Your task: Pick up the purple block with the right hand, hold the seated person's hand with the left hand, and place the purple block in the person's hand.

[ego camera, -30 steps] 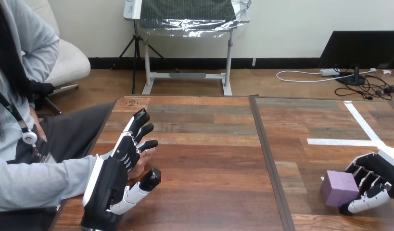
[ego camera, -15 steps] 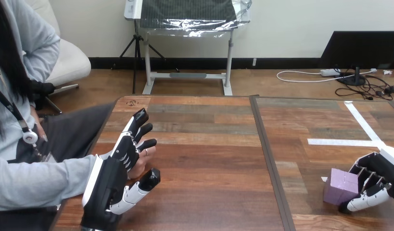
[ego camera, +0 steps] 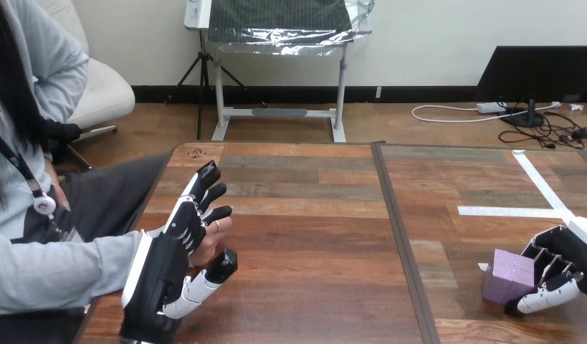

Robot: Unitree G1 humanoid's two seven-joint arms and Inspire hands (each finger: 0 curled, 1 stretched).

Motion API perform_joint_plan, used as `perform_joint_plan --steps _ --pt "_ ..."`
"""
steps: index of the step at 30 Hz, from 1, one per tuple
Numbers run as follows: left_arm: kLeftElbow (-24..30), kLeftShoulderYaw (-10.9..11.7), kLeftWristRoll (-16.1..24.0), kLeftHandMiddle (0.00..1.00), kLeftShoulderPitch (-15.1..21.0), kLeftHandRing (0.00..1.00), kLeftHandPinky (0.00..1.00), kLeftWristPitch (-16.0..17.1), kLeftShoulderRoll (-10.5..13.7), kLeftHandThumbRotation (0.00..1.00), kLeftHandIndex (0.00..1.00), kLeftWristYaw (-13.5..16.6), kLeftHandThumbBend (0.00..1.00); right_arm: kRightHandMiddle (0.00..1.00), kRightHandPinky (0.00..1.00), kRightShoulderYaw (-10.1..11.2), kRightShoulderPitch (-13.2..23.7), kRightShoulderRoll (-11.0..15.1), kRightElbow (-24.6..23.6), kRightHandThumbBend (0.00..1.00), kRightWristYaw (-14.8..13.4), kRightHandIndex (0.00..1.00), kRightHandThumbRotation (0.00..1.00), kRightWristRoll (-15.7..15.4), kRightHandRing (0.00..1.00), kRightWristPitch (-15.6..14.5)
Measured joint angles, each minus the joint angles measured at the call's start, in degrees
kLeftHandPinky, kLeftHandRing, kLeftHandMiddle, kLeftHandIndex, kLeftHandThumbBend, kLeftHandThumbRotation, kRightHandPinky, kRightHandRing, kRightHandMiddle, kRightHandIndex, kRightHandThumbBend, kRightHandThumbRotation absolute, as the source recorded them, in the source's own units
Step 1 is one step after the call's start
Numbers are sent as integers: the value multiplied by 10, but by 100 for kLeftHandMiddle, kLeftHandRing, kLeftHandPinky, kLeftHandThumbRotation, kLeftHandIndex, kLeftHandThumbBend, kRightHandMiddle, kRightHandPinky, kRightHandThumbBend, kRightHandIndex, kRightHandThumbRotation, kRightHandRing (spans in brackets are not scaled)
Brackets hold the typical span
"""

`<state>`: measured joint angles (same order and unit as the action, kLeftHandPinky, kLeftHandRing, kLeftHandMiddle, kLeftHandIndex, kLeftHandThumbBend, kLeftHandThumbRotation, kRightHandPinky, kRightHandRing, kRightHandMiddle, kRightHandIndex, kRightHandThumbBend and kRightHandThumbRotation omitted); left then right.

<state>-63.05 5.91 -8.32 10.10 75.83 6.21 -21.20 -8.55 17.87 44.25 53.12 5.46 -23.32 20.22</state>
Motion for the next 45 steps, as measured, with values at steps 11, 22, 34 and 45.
perform_joint_plan --steps 11,22,34,45 --pt "0 0 0 95 0 92 81 0 0 74 94 4 100 51 44 1 0 -8 1 84 -15 47 0 8 48 9" --pt "0 -1 0 95 0 92 81 0 -1 73 94 2 100 49 42 3 -1 -20 1 84 -26 47 0 22 47 35" --pt "0 0 6 94 0 90 80 0 -2 73 93 9 100 48 43 13 -1 -32 0 84 -36 48 0 47 45 48" --pt "-1 1 57 93 0 89 78 0 -2 72 93 50 100 48 42 25 -2 -43 -10 83 -36 48 0 76 45 69"
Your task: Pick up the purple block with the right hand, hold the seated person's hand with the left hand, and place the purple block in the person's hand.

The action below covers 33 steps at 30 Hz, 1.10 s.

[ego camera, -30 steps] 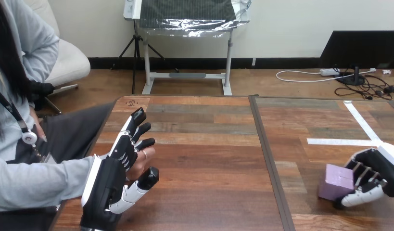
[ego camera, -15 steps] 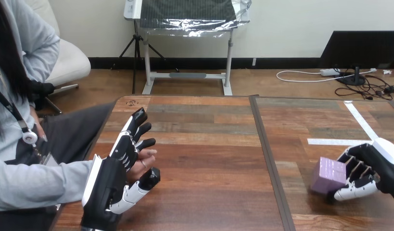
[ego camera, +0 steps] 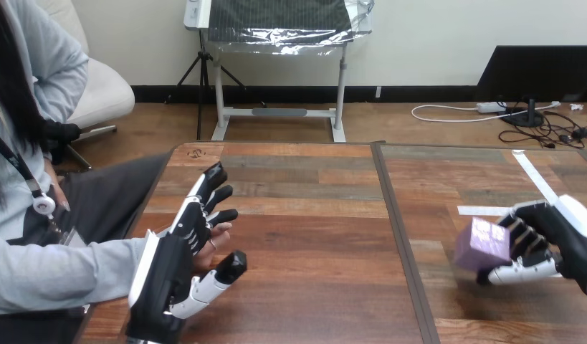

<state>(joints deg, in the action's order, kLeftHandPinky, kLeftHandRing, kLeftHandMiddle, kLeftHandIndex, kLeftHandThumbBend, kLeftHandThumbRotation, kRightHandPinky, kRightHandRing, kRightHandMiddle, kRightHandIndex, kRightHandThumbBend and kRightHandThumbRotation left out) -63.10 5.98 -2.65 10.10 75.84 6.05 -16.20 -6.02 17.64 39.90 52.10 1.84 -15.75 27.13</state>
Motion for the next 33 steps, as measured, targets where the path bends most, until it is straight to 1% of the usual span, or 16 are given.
perform_joint_plan --steps 6,10,14,18,23,27,29,33 --pt "0 0 30 94 0 90 79 0 1 71 93 31 100 49 43 6 0 -4 -21 81 6 49 0 16 45 0" --pt "0 2 62 95 0 93 82 -1 2 69 94 64 100 49 44 14 -1 -11 -39 81 11 49 0 25 46 -1" --pt "3 7 118 96 0 95 87 -8 6 66 95 119 100 49 44 20 -1 -18 -56 81 17 49 0 36 46 -1" --pt "10 9 176 97 -1 97 92 -26 11 62 96 182 100 48 44 23 -1 -23 -71 80 25 48 0 44 45 -1" --pt "28 9 251 97 -5 98 96 -53 21 60 97 264 100 48 44 23 -1 -30 -84 80 31 48 0 46 45 -2" --pt "46 6 308 97 -9 98 98 -81 31 56 96 328 100 48 44 23 -1 -39 -92 81 34 48 0 47 45 -5" --pt "56 3 333 97 -11 98 98 -97 36 53 96 359 100 48 43 24 -1 -44 -95 81 38 47 0 49 44 -5" --pt "78 -8 379 97 -14 97 98 -128 49 50 96 415 100 48 43 24 -1 -54 -99 81 44 47 0 53 44 -7"
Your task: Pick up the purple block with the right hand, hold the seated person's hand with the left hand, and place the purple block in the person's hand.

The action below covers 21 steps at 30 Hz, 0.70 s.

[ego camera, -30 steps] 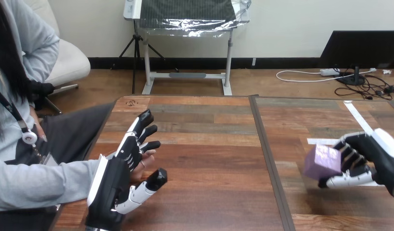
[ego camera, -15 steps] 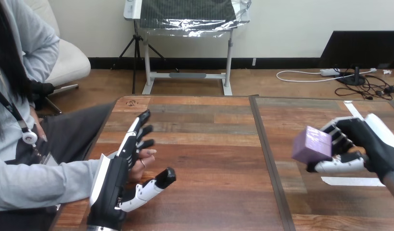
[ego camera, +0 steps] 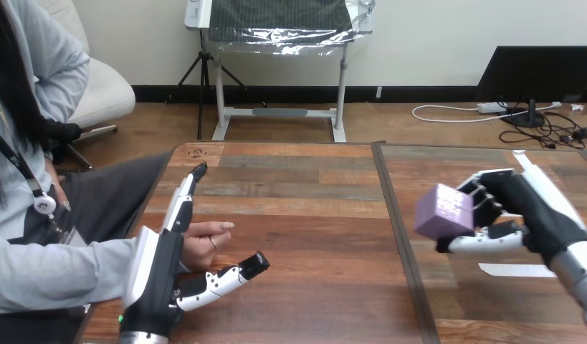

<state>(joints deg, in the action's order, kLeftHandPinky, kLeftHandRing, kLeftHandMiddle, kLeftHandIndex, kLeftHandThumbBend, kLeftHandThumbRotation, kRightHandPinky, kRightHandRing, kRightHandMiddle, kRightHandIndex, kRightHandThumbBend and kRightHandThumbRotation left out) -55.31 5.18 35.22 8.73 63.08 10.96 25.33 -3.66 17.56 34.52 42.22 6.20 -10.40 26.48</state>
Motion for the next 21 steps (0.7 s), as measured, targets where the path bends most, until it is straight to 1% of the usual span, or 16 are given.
perform_joint_plan --steps 4,7,11,16,21 --pt "25 -11 36 96 -3 97 98 -28 13 47 96 42 100 47 42 0 0 -11 -5 81 4 47 0 2 44 -3" --pt "45 -21 50 96 -4 97 99 -48 23 45 96 58 100 47 42 0 0 -18 -8 81 6 47 0 2 44 -5" --pt "65 -32 60 96 -4 96 99 -67 37 43 97 66 100 47 42 0 1 -29 -9 81 7 47 0 3 44 -5" --pt "87 -47 76 94 -4 95 96 -94 57 43 96 80 100 47 42 0 1 -41 -11 81 9 46 0 4 44 -7" --pt "105 -58 80 93 -4 93 92 -124 76 46 96 81 100 47 41 0 2 -53 -11 81 10 46 0 4 43 -8"
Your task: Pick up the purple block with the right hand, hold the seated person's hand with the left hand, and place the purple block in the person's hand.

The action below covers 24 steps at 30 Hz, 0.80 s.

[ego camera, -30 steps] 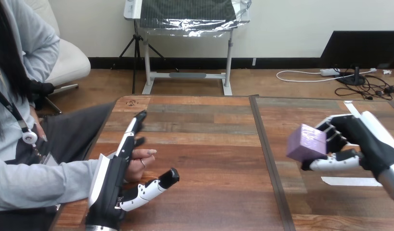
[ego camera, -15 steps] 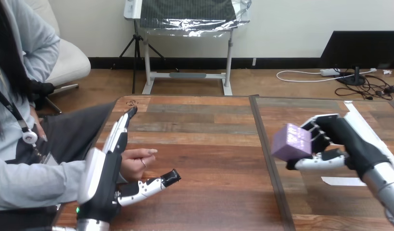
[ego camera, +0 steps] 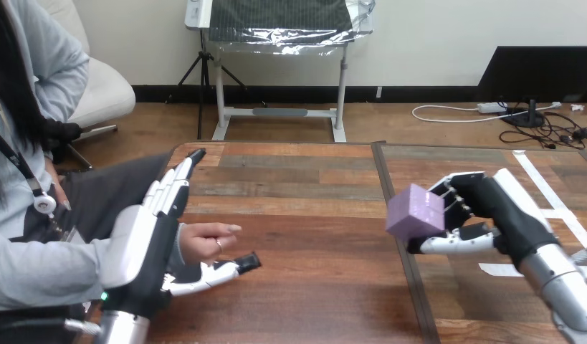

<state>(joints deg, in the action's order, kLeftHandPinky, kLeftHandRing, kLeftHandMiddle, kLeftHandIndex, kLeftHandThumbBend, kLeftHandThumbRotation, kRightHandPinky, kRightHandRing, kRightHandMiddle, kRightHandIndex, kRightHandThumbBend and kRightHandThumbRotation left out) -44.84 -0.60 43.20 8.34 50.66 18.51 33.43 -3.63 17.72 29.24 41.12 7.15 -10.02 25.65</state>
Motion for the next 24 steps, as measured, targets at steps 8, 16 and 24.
perform_joint_plan --steps 8,16,24 --pt "13 -13 1 91 1 91 87 -39 31 47 95 -2 100 47 41 0 0 -13 0 81 0 46 0 0 42 -3" --pt "21 -17 0 89 2 87 84 -65 66 45 93 -19 100 47 40 0 1 -24 0 81 1 46 0 0 42 -3" --pt "21 -24 -1 86 11 84 81 -82 103 46 90 -47 100 47 40 0 3 -29 0 82 2 45 0 -1 42 -2"
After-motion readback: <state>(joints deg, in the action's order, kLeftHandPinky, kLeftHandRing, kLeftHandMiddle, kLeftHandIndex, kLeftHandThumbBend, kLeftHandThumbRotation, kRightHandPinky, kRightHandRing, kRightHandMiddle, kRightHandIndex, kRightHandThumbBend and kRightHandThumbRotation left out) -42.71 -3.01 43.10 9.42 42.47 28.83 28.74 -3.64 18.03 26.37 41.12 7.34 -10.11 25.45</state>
